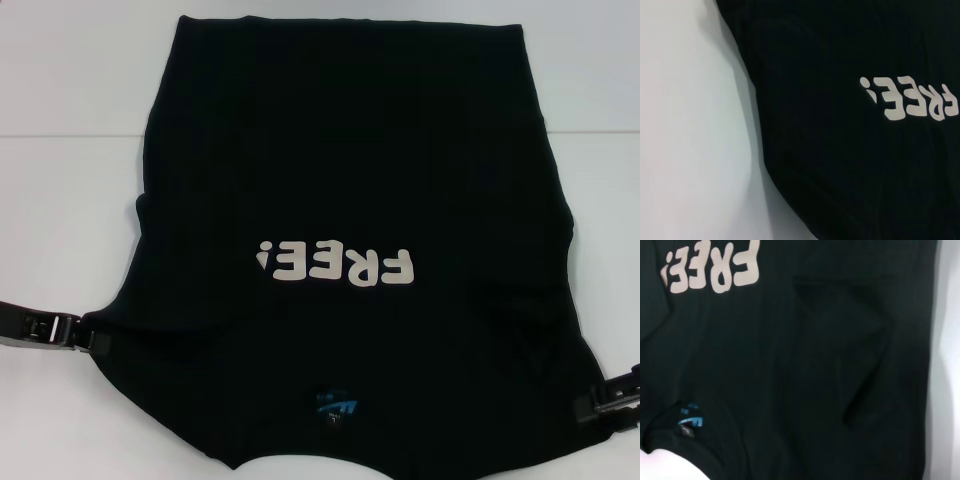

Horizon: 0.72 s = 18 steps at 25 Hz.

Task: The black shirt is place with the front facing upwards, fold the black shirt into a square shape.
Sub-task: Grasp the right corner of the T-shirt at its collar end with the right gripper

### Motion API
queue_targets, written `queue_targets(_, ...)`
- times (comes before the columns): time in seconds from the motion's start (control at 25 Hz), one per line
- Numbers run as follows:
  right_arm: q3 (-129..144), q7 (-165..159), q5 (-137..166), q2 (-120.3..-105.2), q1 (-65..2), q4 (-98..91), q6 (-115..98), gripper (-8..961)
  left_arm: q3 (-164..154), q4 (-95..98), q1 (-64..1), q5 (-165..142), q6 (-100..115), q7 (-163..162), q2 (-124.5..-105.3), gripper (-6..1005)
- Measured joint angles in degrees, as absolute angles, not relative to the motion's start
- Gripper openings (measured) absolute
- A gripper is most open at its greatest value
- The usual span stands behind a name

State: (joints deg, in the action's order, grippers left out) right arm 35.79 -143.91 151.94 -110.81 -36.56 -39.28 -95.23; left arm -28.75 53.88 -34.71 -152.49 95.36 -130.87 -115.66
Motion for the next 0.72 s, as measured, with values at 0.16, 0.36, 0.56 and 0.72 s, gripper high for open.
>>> queue_targets(0.16, 36.30, -144.16, 152.72, -110.63, -36.38, -39.28, -95.00, 806, -28.74, 53.88, -34.72, -152.49, 95.36, -130.90, -115.66, 17)
queue_targets(0.36, 36.30, -144.18, 152.91, -110.73, -36.46, -39.31, -94.68, 784, -28.73, 53.88, -34.72, -152.49, 95.36, -130.91, -115.66, 17)
queue_targets(0.56, 36.28, -144.14, 152.64, -111.16, -36.95, -39.32, -94.99, 783, -28.74, 53.87, -34.72, -152.49, 95.37, -130.93, -115.66, 18)
queue_targets(0.72, 36.08, -144.14, 152.43, -111.34, -37.04, -39.10, -95.02, 783, -28.74, 53.92, -34.72, -152.49, 95.41, -130.94, -115.63, 18)
